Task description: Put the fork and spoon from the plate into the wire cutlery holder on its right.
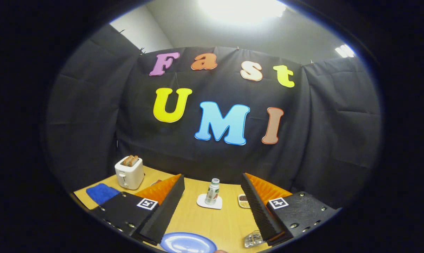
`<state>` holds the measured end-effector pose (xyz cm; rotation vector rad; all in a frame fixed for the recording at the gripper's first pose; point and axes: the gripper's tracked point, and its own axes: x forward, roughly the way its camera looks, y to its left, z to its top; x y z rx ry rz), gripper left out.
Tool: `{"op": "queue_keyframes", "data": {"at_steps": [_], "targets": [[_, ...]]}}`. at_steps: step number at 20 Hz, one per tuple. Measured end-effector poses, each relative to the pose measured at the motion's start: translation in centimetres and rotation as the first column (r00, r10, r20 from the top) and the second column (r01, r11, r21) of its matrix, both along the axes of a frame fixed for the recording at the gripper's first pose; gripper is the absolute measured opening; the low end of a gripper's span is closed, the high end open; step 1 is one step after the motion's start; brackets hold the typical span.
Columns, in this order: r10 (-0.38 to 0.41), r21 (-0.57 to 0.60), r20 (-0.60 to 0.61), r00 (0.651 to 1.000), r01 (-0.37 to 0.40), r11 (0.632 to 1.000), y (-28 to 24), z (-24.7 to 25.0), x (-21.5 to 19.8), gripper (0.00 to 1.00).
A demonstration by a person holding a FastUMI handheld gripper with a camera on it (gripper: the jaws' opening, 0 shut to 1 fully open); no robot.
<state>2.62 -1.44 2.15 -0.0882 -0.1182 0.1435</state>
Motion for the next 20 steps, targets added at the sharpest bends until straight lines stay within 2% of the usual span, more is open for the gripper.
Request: {"op": "queue_keyframes", "data": {"at_steps": [2,4,8,14,17,20], "targets": [[0.041,0.031,0.062,0.997,-0.043,0.999,1.8,0.3,0.1,0.98],[0.050,0.074,0.083,0.995,-0.056,0.996,2.7,-0.7,-0.2,0.98],[0.025,0.086,0.098,0.995,-0.034,0.996,3.0,-0.9,-1.5,0.97],[0.031,0.075,0.220,0.975,-0.049,0.996,3.7,1.5,-2.4,0.97],[0.026,0.074,0.194,0.981,-0.041,0.996,3.9,0.4,-2.3,0.97],[0.055,0.063,0.139,0.989,-0.064,0.996,5.2,-0.8,-1.8,0.97]]}}
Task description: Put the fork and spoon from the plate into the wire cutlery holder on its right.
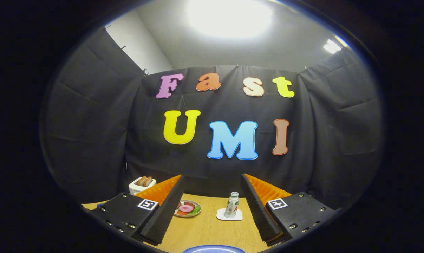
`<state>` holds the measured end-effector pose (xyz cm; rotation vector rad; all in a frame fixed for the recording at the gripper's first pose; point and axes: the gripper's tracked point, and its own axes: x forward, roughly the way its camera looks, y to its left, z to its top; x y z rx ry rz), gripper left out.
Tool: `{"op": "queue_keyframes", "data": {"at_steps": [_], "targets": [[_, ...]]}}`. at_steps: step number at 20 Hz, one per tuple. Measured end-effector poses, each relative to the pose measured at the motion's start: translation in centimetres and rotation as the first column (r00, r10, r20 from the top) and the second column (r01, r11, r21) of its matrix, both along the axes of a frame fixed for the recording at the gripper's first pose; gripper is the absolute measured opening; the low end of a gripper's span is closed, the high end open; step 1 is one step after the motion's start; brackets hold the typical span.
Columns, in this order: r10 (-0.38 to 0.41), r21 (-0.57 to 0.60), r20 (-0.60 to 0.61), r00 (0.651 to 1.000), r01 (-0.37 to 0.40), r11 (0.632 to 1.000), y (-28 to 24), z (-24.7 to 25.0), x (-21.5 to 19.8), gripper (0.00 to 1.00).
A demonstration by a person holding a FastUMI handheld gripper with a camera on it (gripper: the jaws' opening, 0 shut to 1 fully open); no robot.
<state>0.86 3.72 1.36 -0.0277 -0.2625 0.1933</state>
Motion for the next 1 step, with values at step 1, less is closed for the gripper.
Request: {"op": "queue_keyframes", "data": {"at_steps": [1], "targets": [[0.019,-0.003,-0.013,1.000,-0.019,1.000,0.79,-0.29,0.07,0.97]]}}
